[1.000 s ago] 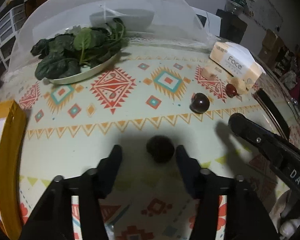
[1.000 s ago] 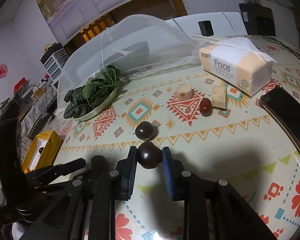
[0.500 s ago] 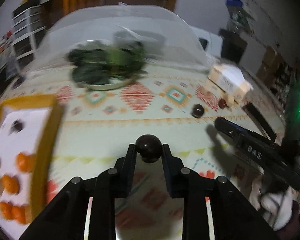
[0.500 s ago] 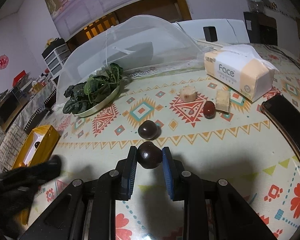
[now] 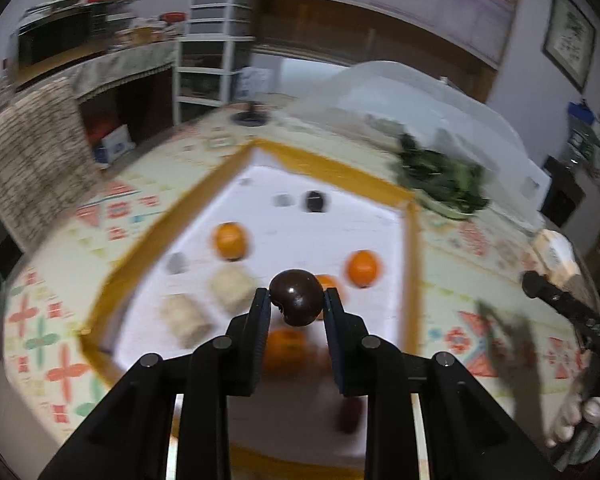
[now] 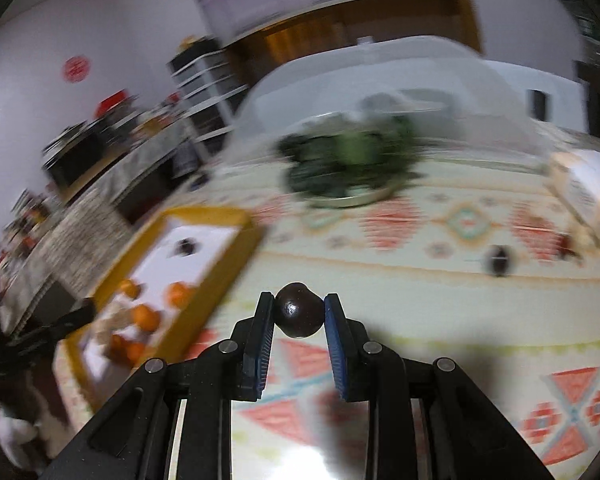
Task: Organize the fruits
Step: 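Carry both dark fruits to the white tray and release them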
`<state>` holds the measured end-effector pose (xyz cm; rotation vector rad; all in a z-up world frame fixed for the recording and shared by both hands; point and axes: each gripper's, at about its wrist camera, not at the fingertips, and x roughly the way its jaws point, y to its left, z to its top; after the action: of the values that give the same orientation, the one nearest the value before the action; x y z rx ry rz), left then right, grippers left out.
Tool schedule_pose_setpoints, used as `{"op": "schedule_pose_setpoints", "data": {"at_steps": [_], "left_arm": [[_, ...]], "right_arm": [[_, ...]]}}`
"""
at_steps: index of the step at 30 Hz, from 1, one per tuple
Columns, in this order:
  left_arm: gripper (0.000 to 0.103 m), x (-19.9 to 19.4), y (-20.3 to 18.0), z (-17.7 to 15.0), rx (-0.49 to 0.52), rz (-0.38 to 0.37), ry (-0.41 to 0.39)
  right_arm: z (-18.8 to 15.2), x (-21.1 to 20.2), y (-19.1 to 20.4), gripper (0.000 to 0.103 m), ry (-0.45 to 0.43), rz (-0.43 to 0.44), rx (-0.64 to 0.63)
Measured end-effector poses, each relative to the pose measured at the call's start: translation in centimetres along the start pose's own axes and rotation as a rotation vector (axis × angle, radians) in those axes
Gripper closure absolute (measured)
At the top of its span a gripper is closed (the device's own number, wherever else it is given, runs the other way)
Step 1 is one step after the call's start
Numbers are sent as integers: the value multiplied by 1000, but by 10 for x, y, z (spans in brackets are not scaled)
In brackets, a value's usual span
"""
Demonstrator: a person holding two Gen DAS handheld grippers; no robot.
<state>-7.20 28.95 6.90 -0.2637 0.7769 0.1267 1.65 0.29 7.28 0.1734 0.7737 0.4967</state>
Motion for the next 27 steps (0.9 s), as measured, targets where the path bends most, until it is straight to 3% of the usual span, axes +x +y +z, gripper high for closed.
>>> {"op": "schedule_pose_setpoints", "data": {"at_steps": [5, 13, 17, 23, 25, 27], "left_arm": [[78, 7, 30, -2, -30, 29, -3], [75, 6, 54, -5, -49, 42, -22], [47, 0, 52, -4, -47, 26, -50], [35, -10, 47, -4, -27, 16, -79], [34, -12, 46, -4, -28, 17, -82], [34, -13, 44, -4, -30, 21, -82]], "right_arm": [[0, 34, 65, 76, 58, 83, -71], [-6, 80, 118, 75, 122, 64, -163], [-11, 92, 128, 74, 120, 32, -203], [-11, 94, 131, 73, 112, 13, -223], [-11, 93, 129, 69, 104, 16, -211], [-10, 90, 126, 57, 87, 17, -199]]}}
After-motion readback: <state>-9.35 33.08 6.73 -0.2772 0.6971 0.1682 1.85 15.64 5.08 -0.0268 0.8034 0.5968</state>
